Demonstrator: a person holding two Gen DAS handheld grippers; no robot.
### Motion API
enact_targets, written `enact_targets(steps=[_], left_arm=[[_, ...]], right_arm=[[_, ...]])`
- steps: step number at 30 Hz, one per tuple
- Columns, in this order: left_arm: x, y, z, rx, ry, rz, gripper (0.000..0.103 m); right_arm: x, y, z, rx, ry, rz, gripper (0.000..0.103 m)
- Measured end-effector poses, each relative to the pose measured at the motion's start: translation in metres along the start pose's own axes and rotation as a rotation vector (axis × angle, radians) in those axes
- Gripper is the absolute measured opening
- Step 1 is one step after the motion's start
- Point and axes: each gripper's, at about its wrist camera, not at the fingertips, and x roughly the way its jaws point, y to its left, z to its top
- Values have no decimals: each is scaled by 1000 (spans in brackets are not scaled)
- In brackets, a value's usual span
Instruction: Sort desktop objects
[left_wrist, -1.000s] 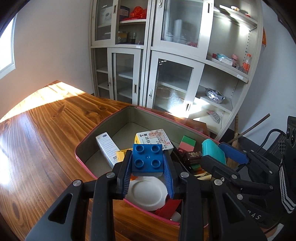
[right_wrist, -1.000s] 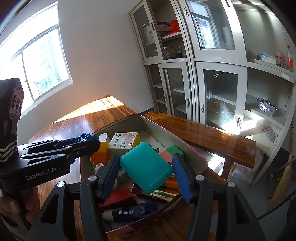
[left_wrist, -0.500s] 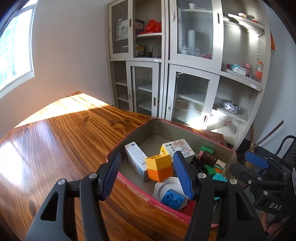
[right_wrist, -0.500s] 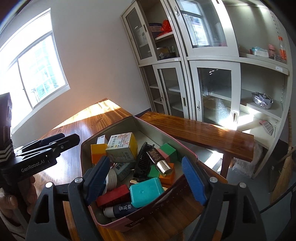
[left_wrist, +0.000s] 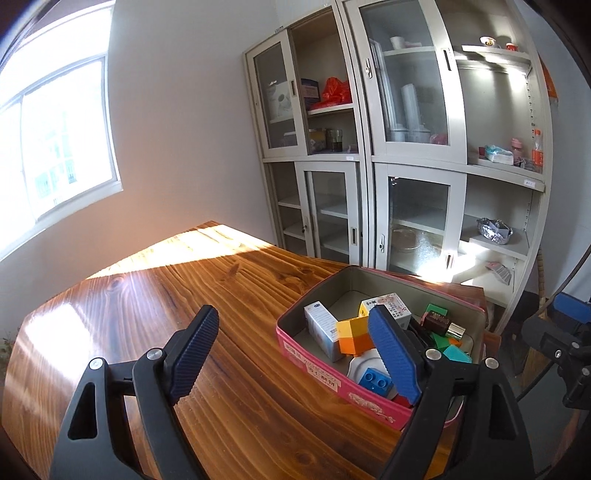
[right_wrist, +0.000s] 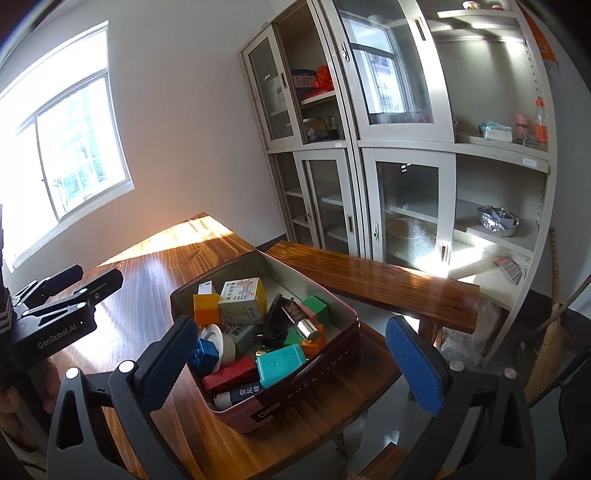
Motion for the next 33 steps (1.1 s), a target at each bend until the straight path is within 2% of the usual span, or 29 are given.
enact_targets(steps=[2, 7, 12, 17, 24, 33], left_arm=[[-8, 0, -1, 5, -2, 16, 86], [-26, 9, -5, -45, -5, -7, 86], [-41, 13, -7, -63, -32, 3, 86], [-48, 9, -8, -60, -45, -7, 86], [-49, 2, -10, -70, -19, -61, 86], [-43, -3, -10, -85, -8, -94, 86]], right_arm=[[-10, 5, 1, -14, -17, -3, 102], [-30, 18, -1, -56, -49, -13, 102], [-41, 26, -4, -82, -59, 0, 102], [-43, 34, -10, -108, -49, 5, 102], [-40, 41, -19, -136, -19, 4, 102], [-28, 39, -27, -143, 25, 16, 102]])
